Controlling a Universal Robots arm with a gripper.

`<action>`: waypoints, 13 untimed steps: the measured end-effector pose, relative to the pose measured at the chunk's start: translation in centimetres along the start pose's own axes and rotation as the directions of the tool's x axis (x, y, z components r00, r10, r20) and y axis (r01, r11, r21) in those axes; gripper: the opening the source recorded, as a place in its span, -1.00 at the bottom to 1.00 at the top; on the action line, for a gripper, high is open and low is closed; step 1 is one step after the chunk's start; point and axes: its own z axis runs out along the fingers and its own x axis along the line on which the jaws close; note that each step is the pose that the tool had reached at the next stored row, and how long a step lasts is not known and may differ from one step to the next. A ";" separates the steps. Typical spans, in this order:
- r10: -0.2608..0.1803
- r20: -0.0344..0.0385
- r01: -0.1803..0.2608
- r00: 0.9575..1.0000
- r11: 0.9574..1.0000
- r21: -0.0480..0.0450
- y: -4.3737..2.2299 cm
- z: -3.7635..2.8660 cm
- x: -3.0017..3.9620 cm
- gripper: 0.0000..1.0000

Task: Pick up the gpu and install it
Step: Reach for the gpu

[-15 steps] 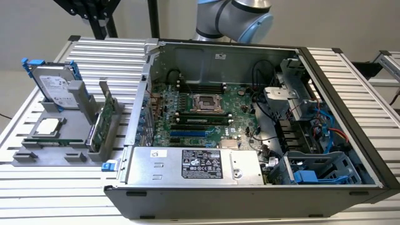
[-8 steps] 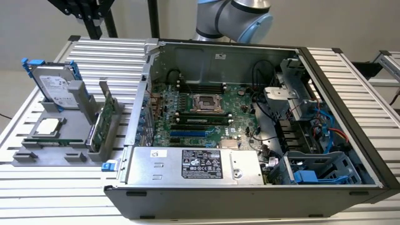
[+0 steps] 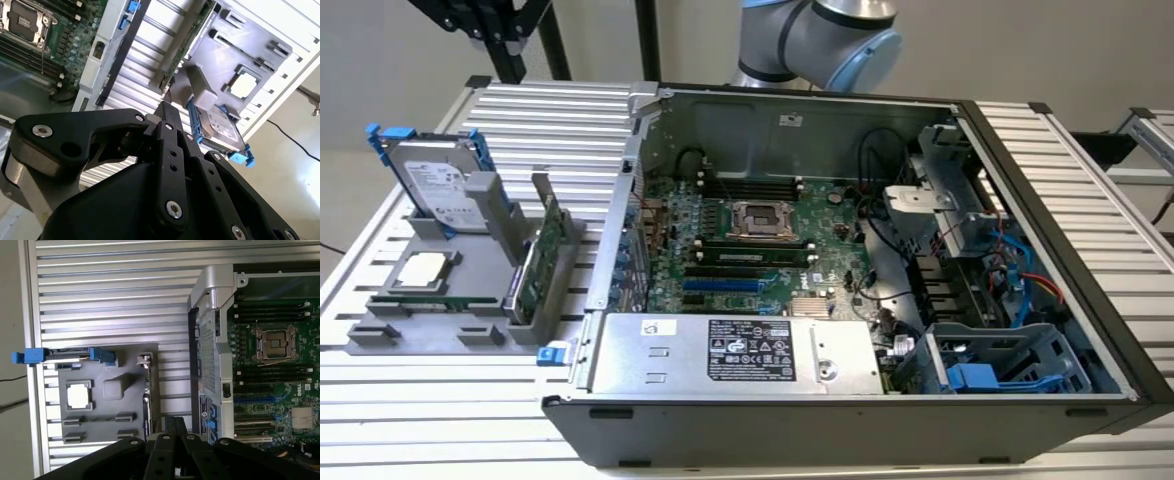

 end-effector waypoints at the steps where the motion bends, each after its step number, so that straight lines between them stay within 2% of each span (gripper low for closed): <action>1: 0.000 0.000 0.000 1.000 1.000 0.000 -0.01 0.00 0.12 -1.00; 13: 0.000 0.000 0.000 1.000 1.000 0.000 -0.09 -0.03 1.32 -1.00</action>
